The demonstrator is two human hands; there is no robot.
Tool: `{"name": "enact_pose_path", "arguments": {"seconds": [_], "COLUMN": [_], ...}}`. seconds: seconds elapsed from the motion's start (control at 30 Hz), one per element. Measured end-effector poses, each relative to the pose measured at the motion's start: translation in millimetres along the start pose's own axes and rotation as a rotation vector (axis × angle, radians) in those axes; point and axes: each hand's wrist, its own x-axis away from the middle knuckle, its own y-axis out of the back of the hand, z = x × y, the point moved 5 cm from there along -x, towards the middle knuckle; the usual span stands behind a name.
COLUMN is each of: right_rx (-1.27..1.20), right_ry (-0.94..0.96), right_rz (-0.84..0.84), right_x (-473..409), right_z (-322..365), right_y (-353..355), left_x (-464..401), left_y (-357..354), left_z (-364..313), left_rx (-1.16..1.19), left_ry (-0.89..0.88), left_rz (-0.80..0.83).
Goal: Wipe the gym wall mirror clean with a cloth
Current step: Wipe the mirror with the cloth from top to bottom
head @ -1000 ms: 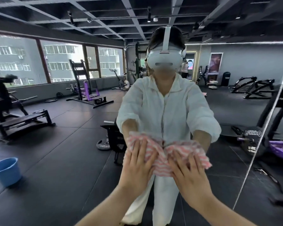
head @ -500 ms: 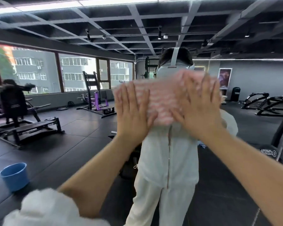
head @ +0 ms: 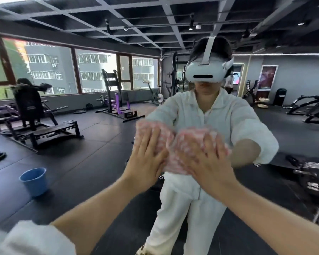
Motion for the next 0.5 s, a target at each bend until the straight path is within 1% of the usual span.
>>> {"name": "enact_pose_path", "arguments": {"seconds": [0.1,0.17,0.2,0.27,0.37,0.43,0.5], "right_rx": [-0.049,-0.074,-0.088,-0.116,-0.067,-0.084,-0.090], "right_ry": [0.232,0.332,0.339,0.308,0.221,0.069,-0.078], "right_rz": [0.132,0.215,0.220,0.206,0.011,-0.056,-0.104], "right_x": [62,85,88,72,7,-52,-110], "right_z": [52,69,71,64,39,13,-14], "right_y": [-14,-18,-19,-19,-8,2,17], "left_x": [71,102,109,106,67,28,-11], "left_y": [-35,-49,-51,-47,-27,-6,21], "left_z": [-35,-50,-52,-47,-16,21,63], "left_rx": [-0.045,-0.010,0.026,0.105,0.156,0.180,0.130], "left_ry": [-0.040,0.011,0.062,0.182,0.321,0.430,0.494], "left_rz": [0.152,0.222,0.235,0.210,0.067,-0.020,-0.070]}}
